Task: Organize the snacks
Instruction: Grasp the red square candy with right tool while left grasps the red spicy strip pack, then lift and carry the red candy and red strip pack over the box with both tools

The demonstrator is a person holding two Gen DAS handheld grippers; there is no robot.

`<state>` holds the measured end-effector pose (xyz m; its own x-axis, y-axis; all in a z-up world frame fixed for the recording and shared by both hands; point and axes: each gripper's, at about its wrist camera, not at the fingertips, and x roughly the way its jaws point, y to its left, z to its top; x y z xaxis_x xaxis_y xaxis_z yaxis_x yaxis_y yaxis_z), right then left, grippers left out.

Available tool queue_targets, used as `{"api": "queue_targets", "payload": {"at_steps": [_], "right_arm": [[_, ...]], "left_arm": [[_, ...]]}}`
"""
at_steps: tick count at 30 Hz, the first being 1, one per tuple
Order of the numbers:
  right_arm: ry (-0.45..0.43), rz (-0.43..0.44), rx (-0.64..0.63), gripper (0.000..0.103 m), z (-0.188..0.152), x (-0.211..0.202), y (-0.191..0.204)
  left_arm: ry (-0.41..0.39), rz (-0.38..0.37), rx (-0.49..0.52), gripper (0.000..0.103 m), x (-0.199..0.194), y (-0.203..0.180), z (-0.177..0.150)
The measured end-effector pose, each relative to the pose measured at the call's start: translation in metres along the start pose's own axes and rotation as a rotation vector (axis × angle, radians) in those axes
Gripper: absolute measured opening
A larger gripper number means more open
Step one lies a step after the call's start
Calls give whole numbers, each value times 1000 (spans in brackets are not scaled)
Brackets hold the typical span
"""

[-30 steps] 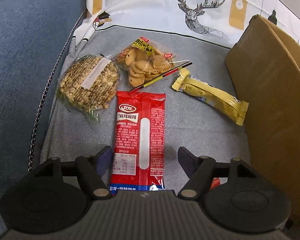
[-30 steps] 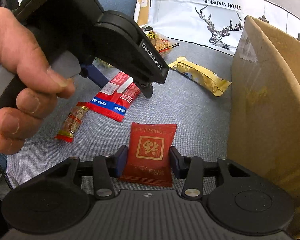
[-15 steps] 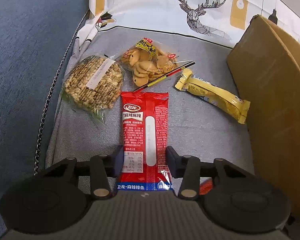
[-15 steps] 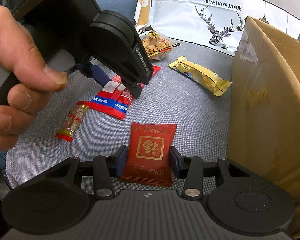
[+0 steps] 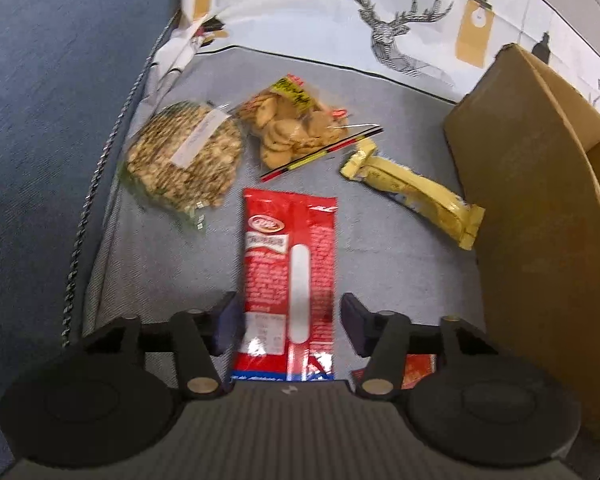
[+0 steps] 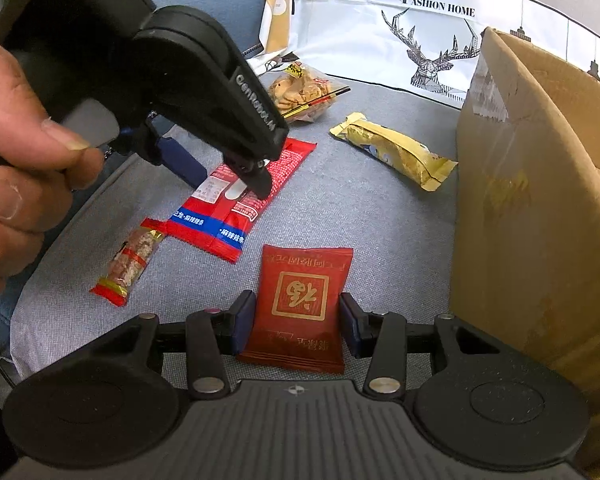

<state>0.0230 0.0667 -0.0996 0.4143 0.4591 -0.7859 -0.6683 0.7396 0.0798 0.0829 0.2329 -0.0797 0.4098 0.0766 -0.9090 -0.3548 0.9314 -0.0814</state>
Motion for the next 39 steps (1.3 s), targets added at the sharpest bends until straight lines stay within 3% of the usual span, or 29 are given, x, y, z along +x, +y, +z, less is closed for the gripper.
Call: {"api": "queue_targets", "payload": {"at_steps": [11,22,29,39], "right_arm": [[1,0,-3,48,0,1,0],[-13,-16,-17,46,-2,0,4],[-46,-22,-19,46,-2,-4,4],[-168,-39,-17,46,7,-23,5]], "left_arm": [[1,65,73,70,14,-18,0],[-13,85,66,50,9,-12,0],[-43,51,23,46,-1,-6,2],[-132,-33,-37,45,-36,0,5]]}}
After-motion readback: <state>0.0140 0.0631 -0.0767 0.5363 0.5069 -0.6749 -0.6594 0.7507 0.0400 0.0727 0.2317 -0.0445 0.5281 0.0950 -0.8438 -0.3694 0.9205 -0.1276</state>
